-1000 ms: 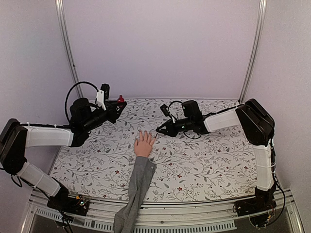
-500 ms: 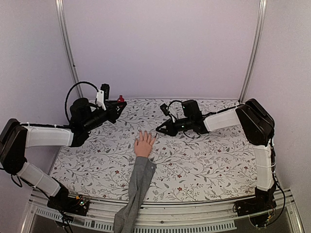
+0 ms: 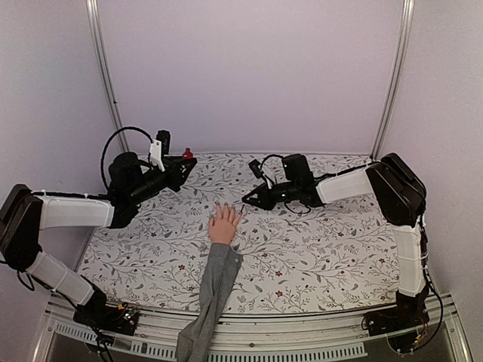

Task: Paint the nails
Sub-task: Paint the nail polish on the nail.

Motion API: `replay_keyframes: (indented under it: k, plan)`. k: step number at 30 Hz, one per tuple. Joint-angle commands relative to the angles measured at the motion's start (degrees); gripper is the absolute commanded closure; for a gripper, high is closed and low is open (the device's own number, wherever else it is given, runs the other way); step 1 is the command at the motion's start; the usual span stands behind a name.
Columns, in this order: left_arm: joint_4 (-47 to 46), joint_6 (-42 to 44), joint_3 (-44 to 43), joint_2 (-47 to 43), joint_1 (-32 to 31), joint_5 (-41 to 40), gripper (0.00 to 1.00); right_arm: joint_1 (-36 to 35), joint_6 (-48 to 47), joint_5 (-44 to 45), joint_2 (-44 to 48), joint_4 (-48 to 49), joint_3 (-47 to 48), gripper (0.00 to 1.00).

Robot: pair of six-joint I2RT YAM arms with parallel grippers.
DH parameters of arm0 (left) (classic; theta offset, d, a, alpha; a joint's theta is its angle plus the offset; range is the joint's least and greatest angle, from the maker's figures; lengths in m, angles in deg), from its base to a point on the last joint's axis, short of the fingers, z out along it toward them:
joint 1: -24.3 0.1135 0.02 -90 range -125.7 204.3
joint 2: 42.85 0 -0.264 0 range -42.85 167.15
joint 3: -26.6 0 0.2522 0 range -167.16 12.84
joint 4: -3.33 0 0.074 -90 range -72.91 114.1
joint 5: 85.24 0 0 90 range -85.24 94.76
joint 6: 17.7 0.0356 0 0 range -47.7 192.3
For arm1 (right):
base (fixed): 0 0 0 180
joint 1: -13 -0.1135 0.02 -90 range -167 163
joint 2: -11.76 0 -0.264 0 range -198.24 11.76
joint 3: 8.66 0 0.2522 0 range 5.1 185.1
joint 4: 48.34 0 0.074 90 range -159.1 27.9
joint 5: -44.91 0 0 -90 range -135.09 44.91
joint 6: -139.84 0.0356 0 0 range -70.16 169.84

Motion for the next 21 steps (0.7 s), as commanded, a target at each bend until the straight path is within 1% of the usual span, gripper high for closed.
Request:
replay_keyframes:
  k: [1,21]
  plan:
    - [-2.22,0.50,-0.81,0.74,0.61,-0.03,1.00,0.47,0.77,1.35,-1.44,-0.44,1.44,1.00]
    - [-2.06,0.70,-0.99,0.75,0.82,-0.21,1.00,1.48,-0.02,2.90,-0.40,-1.49,1.27,1.00]
